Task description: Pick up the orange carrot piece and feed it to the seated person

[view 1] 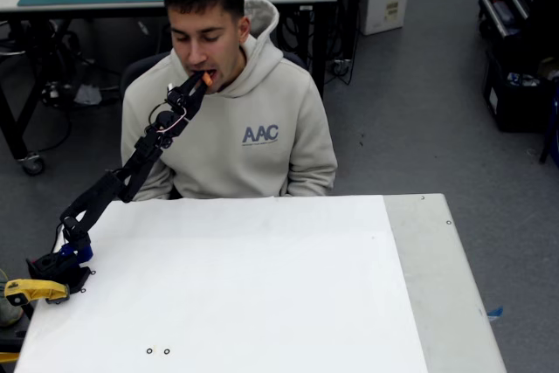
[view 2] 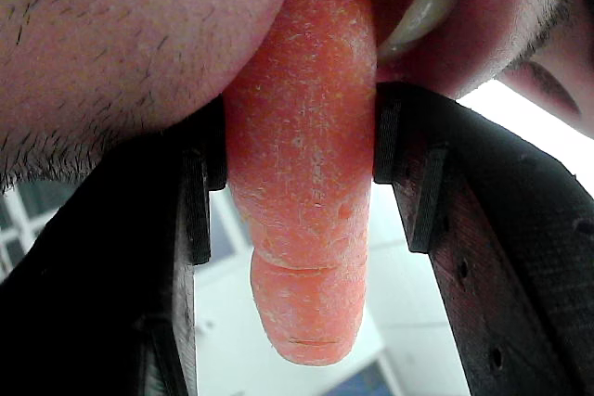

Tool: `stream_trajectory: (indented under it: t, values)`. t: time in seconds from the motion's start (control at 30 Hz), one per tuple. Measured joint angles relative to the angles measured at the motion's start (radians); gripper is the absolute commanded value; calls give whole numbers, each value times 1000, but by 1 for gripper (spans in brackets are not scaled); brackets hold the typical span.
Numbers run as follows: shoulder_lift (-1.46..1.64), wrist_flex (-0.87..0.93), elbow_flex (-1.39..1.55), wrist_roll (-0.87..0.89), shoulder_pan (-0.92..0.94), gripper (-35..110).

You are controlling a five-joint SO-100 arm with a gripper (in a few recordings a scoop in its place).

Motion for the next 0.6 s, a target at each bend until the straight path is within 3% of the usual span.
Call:
stream_trajectory:
  t: [0.3, 0.6]
  values:
    - [0, 0, 0, 8, -8, -1]
    - [0, 0, 0, 8, -11, 18]
